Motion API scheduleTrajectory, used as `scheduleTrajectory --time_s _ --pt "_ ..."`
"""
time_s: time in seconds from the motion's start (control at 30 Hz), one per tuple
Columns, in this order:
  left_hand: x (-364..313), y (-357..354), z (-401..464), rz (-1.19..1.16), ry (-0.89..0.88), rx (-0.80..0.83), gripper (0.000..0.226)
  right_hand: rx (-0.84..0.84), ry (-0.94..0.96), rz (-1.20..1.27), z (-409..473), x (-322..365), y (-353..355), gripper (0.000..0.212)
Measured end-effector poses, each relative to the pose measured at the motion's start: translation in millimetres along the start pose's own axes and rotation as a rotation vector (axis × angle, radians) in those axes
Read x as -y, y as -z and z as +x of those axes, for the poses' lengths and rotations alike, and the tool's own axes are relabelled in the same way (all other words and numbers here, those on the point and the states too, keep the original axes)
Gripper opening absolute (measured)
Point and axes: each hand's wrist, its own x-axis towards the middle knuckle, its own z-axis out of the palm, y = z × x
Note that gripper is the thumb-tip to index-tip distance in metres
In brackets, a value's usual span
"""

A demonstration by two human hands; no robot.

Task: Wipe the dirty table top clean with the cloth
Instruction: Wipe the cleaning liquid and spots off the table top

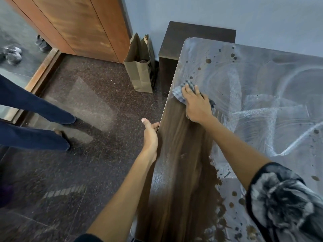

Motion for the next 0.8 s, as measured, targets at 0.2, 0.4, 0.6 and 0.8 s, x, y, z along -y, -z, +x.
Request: scheduleTrajectory --time_s 0.2,0.4,0.6,0.8 --pt "-1.1 -2.2 -3.4 0.060 -0.038 -0.012 0.075 0.041 0.318 0.032 -55.3 25.0 -18.5 0.068" --pt "5.5 -2.5 -3.0 0.072 -0.045 -0.040 0.075 0.065 0.337 -0.029 -89.7 -15.4 -12.1 0.070" --pt "6.2 -15.4 -11.0 0.149 -0.017 -0.080 0.095 -0.071 -0.088 0.046 24.8 0.4 6.0 0.064" --pt "1.9 -25.3 -2.6 0.218 -0.050 -0.081 0.098 -0.013 0.259 0.038 -31.5 25.7 -14.0 0.062"
